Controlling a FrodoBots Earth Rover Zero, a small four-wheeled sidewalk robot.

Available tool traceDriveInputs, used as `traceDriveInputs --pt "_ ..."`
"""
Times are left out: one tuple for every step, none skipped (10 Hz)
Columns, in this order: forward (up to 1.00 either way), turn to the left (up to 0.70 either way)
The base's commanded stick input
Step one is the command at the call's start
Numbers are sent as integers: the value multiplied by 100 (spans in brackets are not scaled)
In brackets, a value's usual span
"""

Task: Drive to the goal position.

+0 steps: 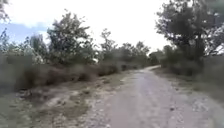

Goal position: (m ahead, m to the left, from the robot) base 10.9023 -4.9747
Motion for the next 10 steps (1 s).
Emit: traceDriveInputs --pt "85 0" --pt "85 0" --pt "85 0" --pt "85 0" --pt "85 0" --pt "85 0" --pt "85 0" --pt "85 -20" --pt "85 -34" --pt "85 -34"
